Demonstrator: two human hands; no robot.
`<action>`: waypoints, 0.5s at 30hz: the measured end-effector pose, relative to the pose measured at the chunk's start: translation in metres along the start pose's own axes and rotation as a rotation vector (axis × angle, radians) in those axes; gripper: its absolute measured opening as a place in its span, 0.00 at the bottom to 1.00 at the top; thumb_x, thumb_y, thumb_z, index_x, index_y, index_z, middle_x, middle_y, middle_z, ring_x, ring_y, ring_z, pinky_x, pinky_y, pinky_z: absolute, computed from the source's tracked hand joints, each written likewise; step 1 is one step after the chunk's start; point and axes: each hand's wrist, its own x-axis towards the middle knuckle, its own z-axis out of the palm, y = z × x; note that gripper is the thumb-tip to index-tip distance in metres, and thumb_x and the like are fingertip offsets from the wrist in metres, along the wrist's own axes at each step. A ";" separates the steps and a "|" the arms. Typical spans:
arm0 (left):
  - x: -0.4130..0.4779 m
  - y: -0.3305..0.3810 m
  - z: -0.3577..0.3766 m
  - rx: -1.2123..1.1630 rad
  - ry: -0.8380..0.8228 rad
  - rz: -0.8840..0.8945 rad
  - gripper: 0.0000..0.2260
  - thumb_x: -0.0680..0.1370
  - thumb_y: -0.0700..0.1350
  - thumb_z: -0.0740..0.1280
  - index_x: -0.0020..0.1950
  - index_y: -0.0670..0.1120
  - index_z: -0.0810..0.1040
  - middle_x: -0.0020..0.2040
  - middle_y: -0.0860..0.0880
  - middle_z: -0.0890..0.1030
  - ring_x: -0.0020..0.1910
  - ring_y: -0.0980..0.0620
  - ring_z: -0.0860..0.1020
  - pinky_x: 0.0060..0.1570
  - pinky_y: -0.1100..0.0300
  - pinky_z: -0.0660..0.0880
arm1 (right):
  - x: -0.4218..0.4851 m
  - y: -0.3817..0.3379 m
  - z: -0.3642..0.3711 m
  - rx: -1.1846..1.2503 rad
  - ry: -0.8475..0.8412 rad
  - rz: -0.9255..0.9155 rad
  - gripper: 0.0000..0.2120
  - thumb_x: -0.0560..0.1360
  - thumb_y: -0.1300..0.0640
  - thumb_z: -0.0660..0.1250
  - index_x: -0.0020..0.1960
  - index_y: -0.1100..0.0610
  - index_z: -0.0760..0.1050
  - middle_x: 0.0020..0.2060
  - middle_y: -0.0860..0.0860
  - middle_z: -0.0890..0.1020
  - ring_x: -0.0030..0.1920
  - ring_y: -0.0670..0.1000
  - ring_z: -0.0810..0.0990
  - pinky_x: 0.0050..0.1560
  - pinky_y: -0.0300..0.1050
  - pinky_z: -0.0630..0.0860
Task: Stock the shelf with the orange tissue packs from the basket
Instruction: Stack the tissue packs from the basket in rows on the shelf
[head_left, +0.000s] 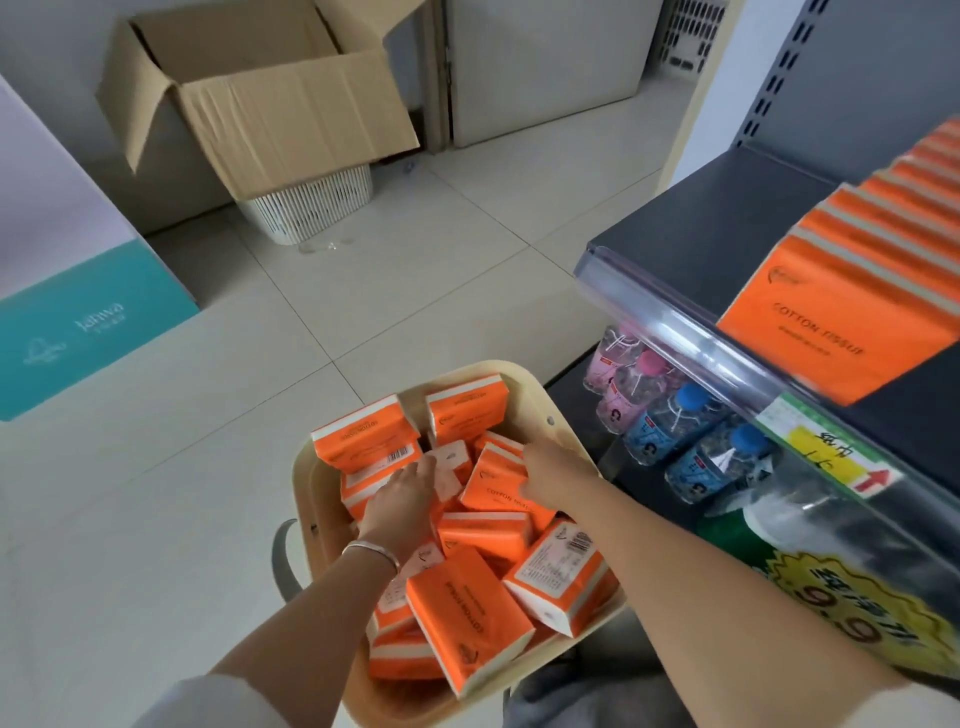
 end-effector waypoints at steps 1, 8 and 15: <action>-0.002 0.001 -0.006 -0.030 0.001 -0.012 0.20 0.78 0.45 0.63 0.69 0.49 0.63 0.63 0.48 0.73 0.61 0.49 0.74 0.56 0.56 0.74 | -0.004 0.001 -0.004 0.036 0.032 0.007 0.08 0.76 0.57 0.60 0.54 0.55 0.71 0.52 0.52 0.75 0.49 0.53 0.76 0.48 0.50 0.76; -0.012 0.027 -0.066 0.062 0.167 0.102 0.22 0.75 0.42 0.62 0.69 0.52 0.66 0.65 0.50 0.71 0.66 0.47 0.68 0.59 0.51 0.64 | -0.050 0.000 -0.059 0.137 0.245 0.090 0.18 0.76 0.57 0.61 0.65 0.58 0.65 0.58 0.58 0.76 0.59 0.61 0.76 0.52 0.52 0.74; -0.033 0.078 -0.142 0.064 0.365 0.159 0.22 0.76 0.45 0.61 0.69 0.61 0.65 0.65 0.51 0.69 0.65 0.45 0.69 0.64 0.41 0.63 | -0.116 0.006 -0.115 0.201 0.566 0.128 0.18 0.77 0.52 0.63 0.63 0.59 0.67 0.58 0.58 0.77 0.60 0.60 0.76 0.56 0.53 0.75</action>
